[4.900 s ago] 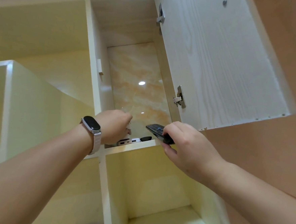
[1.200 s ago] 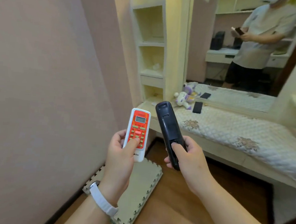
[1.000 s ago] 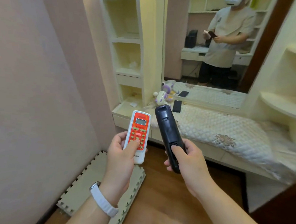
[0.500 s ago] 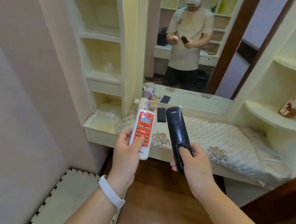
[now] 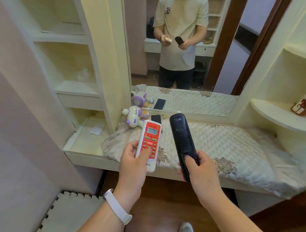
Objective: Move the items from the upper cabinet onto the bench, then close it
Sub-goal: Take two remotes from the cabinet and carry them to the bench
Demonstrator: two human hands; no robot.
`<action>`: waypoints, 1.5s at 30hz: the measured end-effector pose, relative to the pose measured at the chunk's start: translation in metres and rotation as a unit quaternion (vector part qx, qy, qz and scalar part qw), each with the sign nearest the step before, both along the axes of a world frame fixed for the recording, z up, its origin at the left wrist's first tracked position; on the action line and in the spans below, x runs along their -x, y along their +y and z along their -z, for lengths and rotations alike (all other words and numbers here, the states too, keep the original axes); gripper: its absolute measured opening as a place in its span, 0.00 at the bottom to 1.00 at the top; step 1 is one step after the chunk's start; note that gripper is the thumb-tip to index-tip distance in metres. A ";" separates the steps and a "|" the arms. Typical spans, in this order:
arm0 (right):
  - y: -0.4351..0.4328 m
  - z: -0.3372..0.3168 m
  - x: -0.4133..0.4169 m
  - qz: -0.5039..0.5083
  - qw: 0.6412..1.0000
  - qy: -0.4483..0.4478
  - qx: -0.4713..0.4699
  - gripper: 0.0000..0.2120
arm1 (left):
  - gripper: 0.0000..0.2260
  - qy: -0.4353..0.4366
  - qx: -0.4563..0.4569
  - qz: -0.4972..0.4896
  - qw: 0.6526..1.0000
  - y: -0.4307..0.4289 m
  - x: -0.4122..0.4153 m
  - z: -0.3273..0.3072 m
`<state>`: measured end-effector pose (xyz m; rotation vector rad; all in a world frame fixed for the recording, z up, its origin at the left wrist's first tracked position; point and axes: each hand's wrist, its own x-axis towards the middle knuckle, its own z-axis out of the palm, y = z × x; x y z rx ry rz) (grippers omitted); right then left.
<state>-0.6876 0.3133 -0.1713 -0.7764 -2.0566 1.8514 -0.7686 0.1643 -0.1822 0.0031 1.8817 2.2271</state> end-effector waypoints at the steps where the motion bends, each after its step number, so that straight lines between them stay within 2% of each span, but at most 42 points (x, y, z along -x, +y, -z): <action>1: 0.010 0.004 0.010 -0.004 1.000 -0.002 0.004 0.04 | 0.11 -0.004 0.007 -0.005 1.000 0.009 0.008 0.003; 13: 0.186 0.030 0.109 -0.046 0.995 -0.026 0.090 0.04 | 0.09 -0.026 0.097 -0.075 0.992 0.162 0.103 0.015; 19: 0.240 0.047 0.142 -0.050 0.991 -0.046 0.113 0.04 | 0.07 -0.044 0.123 -0.098 0.987 0.203 0.127 0.033; 28: 0.268 0.092 0.175 -0.049 0.986 -0.093 0.130 0.05 | 0.06 -0.100 0.146 -0.082 0.981 0.237 0.169 0.073; 33: 0.269 0.121 0.204 -0.037 0.979 -0.138 0.142 0.05 | 0.08 -0.144 0.165 -0.059 0.974 0.245 0.200 0.112; 45: 0.265 0.184 0.292 -0.055 0.951 -0.295 0.067 0.03 | 0.07 -0.232 0.195 0.006 0.953 0.250 0.295 0.194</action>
